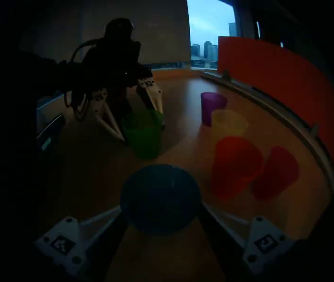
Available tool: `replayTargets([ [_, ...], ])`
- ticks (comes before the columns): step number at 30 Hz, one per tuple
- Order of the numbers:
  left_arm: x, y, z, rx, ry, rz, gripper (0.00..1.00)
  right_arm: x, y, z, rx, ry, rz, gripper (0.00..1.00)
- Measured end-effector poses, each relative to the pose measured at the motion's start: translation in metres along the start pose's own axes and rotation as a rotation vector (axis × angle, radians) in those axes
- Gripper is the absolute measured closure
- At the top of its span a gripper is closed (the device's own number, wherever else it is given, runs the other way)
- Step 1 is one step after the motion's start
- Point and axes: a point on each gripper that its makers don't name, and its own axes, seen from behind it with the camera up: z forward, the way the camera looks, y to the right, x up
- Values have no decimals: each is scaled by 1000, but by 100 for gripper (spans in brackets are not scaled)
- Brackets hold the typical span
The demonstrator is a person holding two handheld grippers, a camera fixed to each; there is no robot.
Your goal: Pour water
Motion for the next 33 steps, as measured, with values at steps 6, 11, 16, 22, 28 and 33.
replayTargets([
  [6, -1, 2, 0, -15, -14, -12, 18, -1, -3, 0, 13, 1, 0, 10],
  [11, 5, 5, -2, -27, -5, -12, 18, 0, -4, 1, 15, 6, -2, 13],
  [16, 6, 9, -3, -32, -8, -3, 19, 0, -3, 1, 12, 12, -2, 14],
  [22, 7, 18, -5, -49, -3, 0, 20, 2, -2, 2, 3, 24, 4, 14],
  [28, 10, 21, -5, -52, 7, -10, 20, 1, 0, 2, -4, 28, 5, 14],
  [33, 12, 19, -6, -41, 19, -21, 21, 1, 0, 1, -7, 29, 9, 15],
])
